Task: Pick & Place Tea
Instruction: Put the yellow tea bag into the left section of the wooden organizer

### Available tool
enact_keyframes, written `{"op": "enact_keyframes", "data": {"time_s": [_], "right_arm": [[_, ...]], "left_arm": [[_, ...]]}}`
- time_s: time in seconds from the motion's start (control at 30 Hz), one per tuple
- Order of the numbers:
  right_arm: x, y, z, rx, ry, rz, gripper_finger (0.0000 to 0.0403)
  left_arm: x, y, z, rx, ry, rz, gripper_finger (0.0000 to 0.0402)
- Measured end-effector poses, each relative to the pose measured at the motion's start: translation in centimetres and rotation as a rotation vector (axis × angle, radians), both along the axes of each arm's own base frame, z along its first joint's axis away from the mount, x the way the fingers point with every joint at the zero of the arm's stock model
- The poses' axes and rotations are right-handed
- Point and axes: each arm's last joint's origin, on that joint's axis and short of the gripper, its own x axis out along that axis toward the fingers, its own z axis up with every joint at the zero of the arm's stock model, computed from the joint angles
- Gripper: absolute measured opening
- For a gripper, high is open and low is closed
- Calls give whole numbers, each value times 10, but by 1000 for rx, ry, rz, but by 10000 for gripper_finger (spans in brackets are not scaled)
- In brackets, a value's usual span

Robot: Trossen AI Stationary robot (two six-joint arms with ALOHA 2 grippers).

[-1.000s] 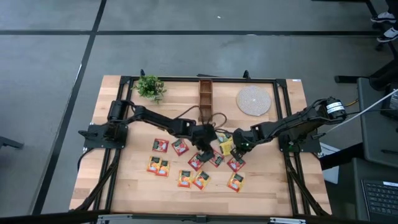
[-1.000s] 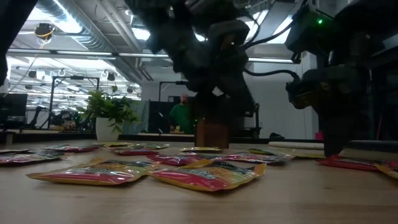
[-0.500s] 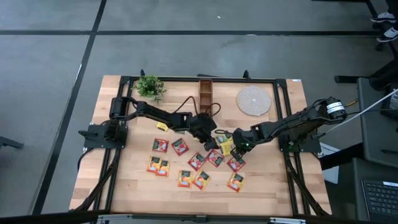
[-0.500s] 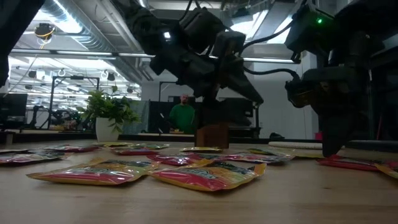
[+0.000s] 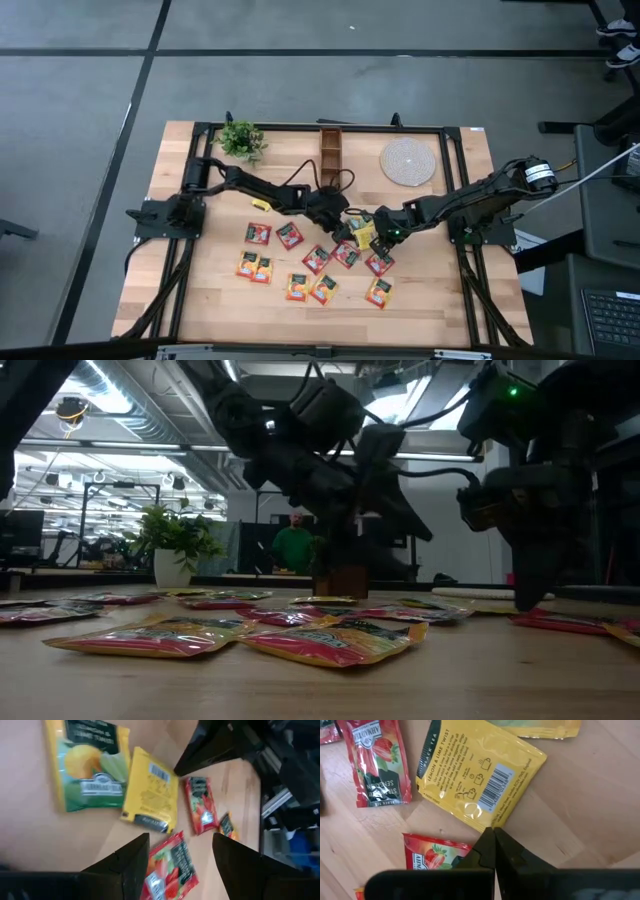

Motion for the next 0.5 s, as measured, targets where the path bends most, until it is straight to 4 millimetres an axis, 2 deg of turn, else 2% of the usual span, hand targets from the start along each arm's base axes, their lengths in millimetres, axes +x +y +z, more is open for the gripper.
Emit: {"op": "enact_keyframes", "data": {"time_s": [0.5], "right_arm": [[0, 2, 0, -9, -3, 30, 0]], "left_arm": [[2, -5, -19, -3, 57, 97, 212]]}}
